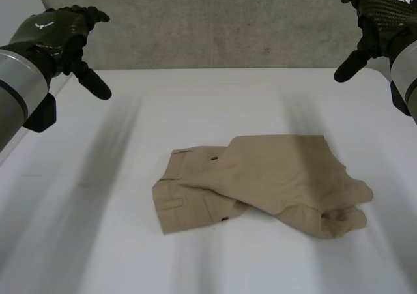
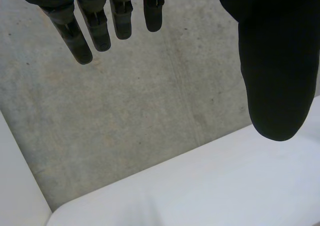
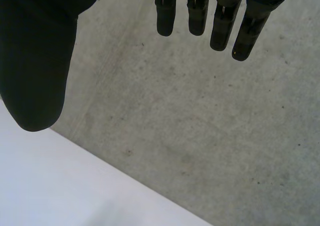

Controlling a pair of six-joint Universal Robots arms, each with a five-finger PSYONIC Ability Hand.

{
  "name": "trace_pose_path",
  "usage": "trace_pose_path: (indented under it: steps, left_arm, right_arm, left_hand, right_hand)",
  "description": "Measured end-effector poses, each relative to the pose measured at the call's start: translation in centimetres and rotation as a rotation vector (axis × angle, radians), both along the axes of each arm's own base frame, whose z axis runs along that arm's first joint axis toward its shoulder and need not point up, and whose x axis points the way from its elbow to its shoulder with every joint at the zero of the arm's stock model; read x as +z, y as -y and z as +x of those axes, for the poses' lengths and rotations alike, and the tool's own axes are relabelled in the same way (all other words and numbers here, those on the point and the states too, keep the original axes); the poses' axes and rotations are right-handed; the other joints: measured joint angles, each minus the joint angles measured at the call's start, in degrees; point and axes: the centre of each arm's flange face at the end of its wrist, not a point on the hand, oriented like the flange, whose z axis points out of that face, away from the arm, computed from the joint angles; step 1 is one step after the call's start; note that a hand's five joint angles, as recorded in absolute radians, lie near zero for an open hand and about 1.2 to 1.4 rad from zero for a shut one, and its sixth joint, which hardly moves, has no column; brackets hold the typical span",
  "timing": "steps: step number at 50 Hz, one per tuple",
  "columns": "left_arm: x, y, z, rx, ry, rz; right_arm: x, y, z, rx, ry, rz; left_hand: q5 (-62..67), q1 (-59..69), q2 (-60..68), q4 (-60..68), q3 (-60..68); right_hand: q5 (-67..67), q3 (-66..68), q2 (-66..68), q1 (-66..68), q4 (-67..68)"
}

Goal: Fold the shorts.

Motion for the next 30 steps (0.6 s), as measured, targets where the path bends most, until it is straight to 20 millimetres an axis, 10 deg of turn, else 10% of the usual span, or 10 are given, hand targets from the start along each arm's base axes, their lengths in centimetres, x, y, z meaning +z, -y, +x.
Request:
trace_pose_path:
  steps: [13,30]
  left_arm:
    - [-0.5,-0.5,-0.6,-0.026,0.009,0.017]
    - [-13.7,-2.7,-7.2,-0.273,0.391,0.300]
  right_arm:
    - [0.0,0.0,0.0,0.014,-0.028,0.019]
    - [-1.8,-0.3,1.0,0.090,-0.141,0.036]
  left_hand:
    - [0.00,0.00,0.00,0.00,0.00]
    - [0.00,0.51,0.14,0.00,0.04]
  right_hand:
    - [0.00,0.00,0.00,0.00,0.00]
    - [0.00,0.00,0.00,0.00,0.00]
